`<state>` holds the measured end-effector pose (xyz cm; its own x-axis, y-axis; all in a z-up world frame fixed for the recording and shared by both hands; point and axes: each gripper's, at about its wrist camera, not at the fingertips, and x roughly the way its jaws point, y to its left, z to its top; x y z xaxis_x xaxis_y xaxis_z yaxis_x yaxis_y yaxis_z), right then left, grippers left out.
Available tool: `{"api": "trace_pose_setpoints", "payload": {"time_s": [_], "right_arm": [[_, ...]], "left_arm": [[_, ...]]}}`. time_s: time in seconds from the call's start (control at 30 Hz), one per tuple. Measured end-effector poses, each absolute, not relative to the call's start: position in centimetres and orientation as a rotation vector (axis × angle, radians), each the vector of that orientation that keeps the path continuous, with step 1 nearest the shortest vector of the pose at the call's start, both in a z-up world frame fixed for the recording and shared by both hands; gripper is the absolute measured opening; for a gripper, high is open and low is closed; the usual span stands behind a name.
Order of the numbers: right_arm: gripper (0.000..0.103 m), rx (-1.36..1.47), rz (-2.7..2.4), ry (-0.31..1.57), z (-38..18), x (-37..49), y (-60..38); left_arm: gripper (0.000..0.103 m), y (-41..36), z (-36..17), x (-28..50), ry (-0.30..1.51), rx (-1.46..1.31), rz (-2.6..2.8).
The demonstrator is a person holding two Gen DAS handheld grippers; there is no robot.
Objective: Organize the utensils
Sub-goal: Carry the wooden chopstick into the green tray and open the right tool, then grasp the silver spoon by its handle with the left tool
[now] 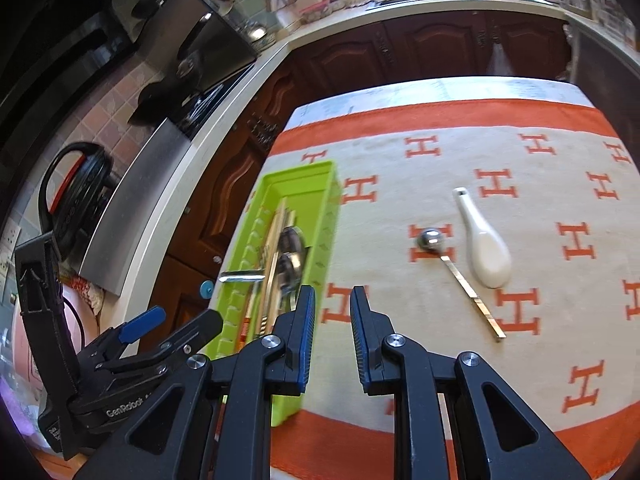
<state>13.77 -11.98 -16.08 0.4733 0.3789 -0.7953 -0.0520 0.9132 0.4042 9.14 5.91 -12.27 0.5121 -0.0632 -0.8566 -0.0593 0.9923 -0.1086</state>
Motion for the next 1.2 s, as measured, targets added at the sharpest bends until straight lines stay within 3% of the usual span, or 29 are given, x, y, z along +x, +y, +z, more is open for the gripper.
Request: {"api": "trace_pose_setpoints", "payload": {"time_s": [0.37,0.63,0.9,1.0,1.03,1.2], "right_arm": [[0.019,0.402,0.125,0.977,-16.4,12.3,-22.3],[0.02,0.454,0.063,0.983,-18.7,11.3,-28.1],[0.02,0.482,0.057,0.984,-20.2,11.6,-30.3],[0.02,0.497,0.049,0.985,-20.6,11.9,-30.9],[0.02,0.502,0.047,0.985,-20.8,12.0,-31.2],[0.02,0.529,0.036,0.988,-21.6,12.1,-32.4]], "left_arm": [[0.102,-1.8,-11.5,10.4,1.07,-0.065,-0.091],[0.102,-5.7,-14.3,13.4,1.191,-0.144,-0.182],[0.088,-8.5,-17.9,18.1,1.27,-0.214,-0.194],[0.061,-8.7,-19.4,19.6,1.297,-0.279,-0.189],[0.059,-8.7,-20.2,20.2,1.32,-0.32,-0.194],[0.056,-8.8,-22.3,21.3,1.358,-0.401,-0.172]]}}
